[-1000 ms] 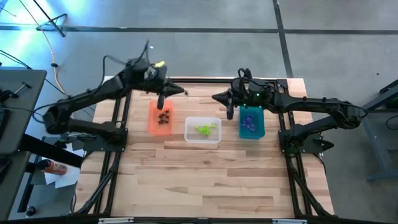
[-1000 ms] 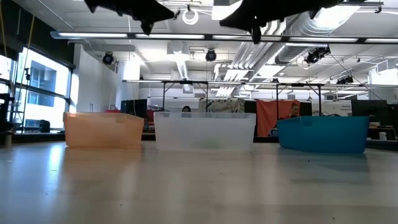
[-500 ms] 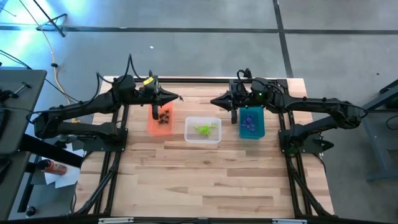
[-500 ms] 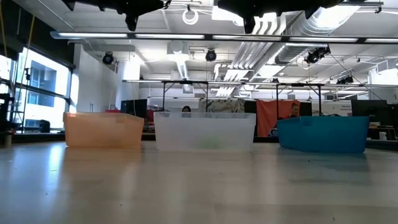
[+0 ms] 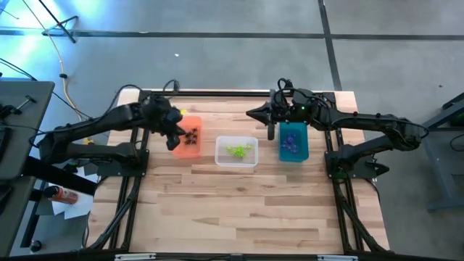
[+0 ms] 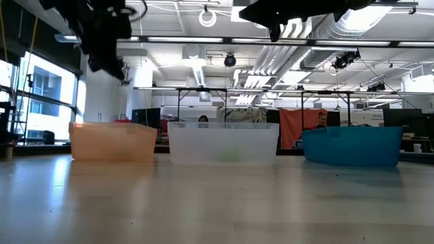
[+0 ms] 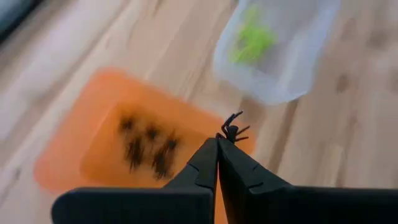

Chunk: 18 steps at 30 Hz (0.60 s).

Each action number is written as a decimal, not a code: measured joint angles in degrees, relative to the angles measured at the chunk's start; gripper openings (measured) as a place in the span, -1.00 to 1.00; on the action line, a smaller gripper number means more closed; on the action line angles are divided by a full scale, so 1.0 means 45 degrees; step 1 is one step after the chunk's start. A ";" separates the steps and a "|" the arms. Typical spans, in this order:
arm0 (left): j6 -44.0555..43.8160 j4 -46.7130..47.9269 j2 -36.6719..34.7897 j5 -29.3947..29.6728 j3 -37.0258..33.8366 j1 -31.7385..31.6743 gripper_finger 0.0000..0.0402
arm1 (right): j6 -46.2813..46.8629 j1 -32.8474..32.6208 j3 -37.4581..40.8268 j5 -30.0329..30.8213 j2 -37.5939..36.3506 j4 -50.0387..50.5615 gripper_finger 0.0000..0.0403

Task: Sort Halloween decoration
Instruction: Put the black spider toy into the orange bin

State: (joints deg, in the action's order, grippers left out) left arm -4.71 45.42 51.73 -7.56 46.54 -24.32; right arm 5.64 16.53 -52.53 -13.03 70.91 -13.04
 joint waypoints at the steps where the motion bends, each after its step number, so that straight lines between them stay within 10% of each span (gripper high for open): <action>1: -0.0085 0.0066 0.0247 0.0044 -0.0200 -0.0164 -1.00 | 0.0019 0.0000 0.0000 0.0188 0.0000 0.0052 -1.00; 18: 0.2647 0.0043 0.6647 -0.0028 -0.0306 -0.0966 -1.00 | 0.1027 -0.0005 0.0000 0.0755 0.0000 0.0284 -1.00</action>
State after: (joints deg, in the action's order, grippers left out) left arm 7.20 45.61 81.64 -7.68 45.17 -28.67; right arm 10.25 16.51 -52.53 -9.64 70.91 -11.76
